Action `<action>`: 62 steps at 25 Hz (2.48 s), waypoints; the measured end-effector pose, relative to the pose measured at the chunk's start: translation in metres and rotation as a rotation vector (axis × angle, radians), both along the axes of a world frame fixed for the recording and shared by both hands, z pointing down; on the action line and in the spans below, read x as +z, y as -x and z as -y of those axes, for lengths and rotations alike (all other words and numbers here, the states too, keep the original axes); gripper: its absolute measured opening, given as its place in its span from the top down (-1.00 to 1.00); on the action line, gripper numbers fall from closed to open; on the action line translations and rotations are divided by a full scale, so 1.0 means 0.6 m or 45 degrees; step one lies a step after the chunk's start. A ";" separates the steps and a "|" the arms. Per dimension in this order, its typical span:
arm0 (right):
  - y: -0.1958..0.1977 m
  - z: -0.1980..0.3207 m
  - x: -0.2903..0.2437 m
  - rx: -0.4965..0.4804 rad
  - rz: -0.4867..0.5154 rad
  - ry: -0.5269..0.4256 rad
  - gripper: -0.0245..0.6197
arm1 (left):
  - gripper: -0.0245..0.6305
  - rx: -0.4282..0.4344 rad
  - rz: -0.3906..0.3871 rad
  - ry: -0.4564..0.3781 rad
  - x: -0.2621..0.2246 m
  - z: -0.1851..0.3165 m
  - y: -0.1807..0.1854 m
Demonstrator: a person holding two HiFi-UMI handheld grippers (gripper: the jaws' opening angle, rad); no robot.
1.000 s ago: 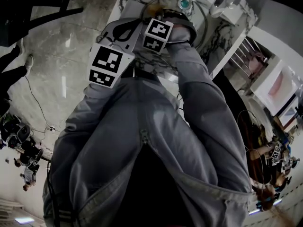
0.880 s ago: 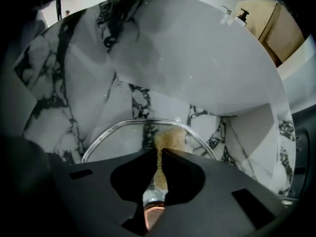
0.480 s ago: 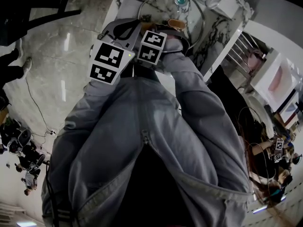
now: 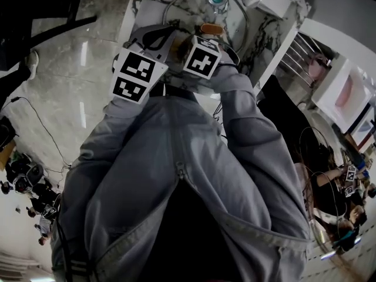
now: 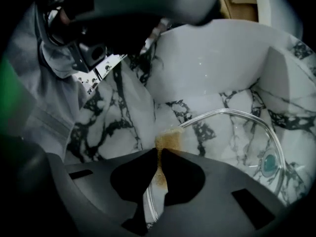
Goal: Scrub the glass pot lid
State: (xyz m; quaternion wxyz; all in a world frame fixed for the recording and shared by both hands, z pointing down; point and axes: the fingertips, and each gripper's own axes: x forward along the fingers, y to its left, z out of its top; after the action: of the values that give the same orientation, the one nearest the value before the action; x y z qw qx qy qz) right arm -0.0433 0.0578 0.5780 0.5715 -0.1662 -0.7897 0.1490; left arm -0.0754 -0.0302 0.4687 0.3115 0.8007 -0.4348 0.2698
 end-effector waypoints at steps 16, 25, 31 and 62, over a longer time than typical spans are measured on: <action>-0.062 0.245 -0.138 0.414 0.200 -0.367 0.78 | 0.88 0.059 -0.004 -0.001 -0.008 0.051 -0.027; -0.081 0.347 0.013 0.208 0.067 -0.675 0.78 | 0.88 0.073 -0.002 0.026 0.021 0.073 -0.055; -0.087 0.368 0.064 0.100 -0.025 -0.739 0.78 | 0.88 0.069 0.002 0.027 0.032 0.086 -0.067; -0.144 0.103 -0.024 -0.107 -0.059 -0.455 0.78 | 0.88 0.135 0.000 -0.019 -0.001 -0.029 -0.098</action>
State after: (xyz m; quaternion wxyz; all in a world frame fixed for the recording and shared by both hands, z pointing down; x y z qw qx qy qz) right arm 0.0432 -0.0038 0.5638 0.6158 -0.0914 -0.7825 -0.0140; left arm -0.0164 -0.0130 0.4683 0.2907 0.8249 -0.3938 0.2829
